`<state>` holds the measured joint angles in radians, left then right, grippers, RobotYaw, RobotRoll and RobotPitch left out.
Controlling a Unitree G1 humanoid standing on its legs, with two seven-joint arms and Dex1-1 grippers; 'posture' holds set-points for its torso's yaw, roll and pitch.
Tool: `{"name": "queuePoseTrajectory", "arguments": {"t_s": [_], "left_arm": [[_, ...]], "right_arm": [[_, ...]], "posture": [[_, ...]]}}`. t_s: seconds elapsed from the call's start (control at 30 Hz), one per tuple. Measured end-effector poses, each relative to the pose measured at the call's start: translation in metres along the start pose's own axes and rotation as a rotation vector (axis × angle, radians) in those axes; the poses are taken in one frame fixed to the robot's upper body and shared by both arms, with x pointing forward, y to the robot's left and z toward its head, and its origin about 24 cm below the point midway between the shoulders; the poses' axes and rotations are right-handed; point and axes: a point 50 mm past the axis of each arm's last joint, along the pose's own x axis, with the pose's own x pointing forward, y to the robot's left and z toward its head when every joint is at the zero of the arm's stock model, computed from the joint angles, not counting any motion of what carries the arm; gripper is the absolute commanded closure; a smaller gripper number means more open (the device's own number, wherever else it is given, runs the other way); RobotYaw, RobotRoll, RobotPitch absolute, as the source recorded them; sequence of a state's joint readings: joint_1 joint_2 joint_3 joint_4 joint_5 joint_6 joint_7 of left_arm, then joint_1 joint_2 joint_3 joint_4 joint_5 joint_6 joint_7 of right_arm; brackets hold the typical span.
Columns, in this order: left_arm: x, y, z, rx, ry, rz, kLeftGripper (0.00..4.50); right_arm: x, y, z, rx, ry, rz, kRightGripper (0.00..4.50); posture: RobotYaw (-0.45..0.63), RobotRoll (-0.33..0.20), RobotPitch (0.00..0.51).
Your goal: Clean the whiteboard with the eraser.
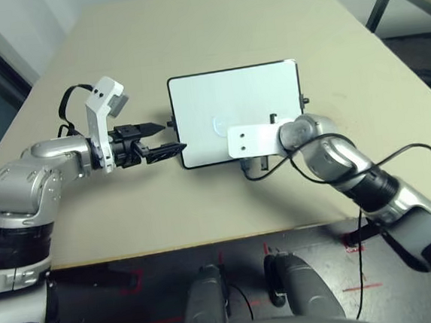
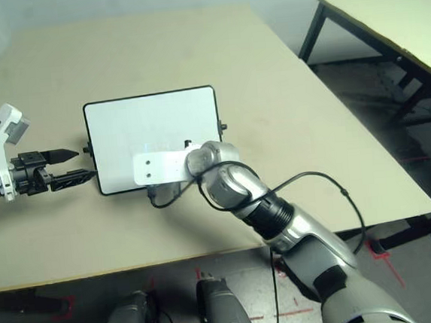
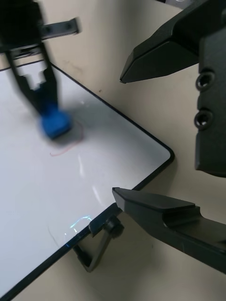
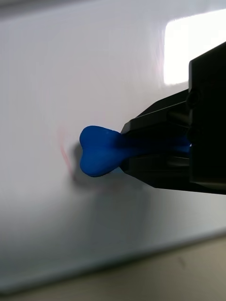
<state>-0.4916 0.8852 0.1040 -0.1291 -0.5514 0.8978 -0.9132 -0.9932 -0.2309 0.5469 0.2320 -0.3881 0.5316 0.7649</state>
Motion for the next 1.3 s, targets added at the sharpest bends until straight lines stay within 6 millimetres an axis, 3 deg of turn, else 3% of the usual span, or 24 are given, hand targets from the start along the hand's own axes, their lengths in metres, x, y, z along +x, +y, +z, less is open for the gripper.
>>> {"name": "queuePoseTrajectory", "arguments": {"t_s": [0.23,0.47,0.6,0.7,0.87,1.07,1.3], "left_arm": [[0.000,0.002,-0.003,-0.006,-0.001,0.004,0.00],[-0.001,0.003,-0.004,-0.009,-0.002,0.006,0.00],[-0.001,0.004,-0.004,-0.011,-0.004,0.007,0.00],[-0.001,0.004,-0.004,-0.011,-0.005,0.007,0.00],[-0.001,0.004,-0.004,-0.009,-0.007,0.005,0.00],[-0.001,0.003,-0.008,-0.014,0.000,0.010,0.00],[-0.002,0.002,-0.010,-0.022,0.003,0.022,0.00]], "right_arm": [[0.005,-0.004,0.000,-0.030,-0.024,0.006,4.08],[-0.017,0.035,-0.023,-0.119,0.068,0.206,4.08],[-0.014,0.040,-0.023,-0.112,0.084,0.229,4.08],[-0.003,0.035,-0.011,-0.115,0.054,0.194,4.08],[0.011,0.005,0.010,-0.143,0.007,0.053,4.08],[0.015,-0.001,0.019,-0.204,-0.044,0.039,4.08],[-0.003,0.032,-0.004,-0.327,0.030,0.243,4.08]], "posture": [[0.01,0.000,0.137],[0.00,0.000,0.139],[0.00,0.000,0.141],[0.00,0.000,0.140],[0.01,0.000,0.141],[0.02,0.000,0.144],[0.01,0.000,0.144]]}}
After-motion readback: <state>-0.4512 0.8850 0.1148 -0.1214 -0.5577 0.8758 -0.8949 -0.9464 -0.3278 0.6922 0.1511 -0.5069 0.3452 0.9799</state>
